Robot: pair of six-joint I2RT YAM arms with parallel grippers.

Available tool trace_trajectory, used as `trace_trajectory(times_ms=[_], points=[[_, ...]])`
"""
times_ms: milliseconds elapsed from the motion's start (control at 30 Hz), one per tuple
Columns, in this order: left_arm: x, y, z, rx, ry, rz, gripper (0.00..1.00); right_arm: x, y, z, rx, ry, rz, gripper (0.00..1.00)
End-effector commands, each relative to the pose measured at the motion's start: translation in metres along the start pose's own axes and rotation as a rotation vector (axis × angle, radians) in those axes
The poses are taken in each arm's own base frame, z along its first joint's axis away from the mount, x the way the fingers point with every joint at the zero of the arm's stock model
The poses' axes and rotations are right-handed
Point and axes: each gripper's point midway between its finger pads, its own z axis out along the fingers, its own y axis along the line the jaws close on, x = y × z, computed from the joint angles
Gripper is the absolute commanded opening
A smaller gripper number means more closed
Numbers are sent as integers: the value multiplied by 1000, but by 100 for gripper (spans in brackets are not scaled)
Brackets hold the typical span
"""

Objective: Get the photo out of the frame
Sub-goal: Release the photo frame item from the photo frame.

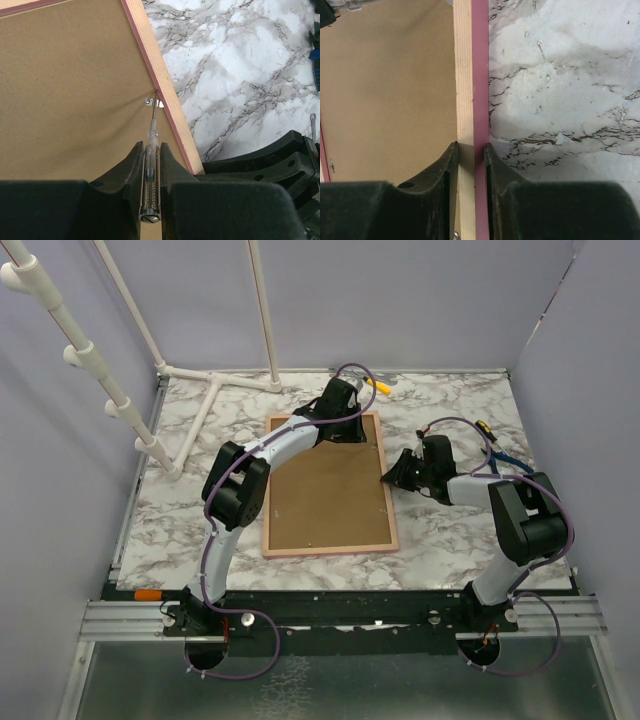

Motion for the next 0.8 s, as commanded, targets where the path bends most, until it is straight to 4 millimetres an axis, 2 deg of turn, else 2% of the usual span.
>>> trace_trajectory(times_ms=[0,433,767], points=[[20,1,-11,-17,90,13,0,0,4,5,-23,17,-5,23],[26,0,-21,-19,118,11,0,1,3,6,-17,20,-2,23],[33,2,-17,-16,147,6,0,1,3,6,-18,23,-2,23]])
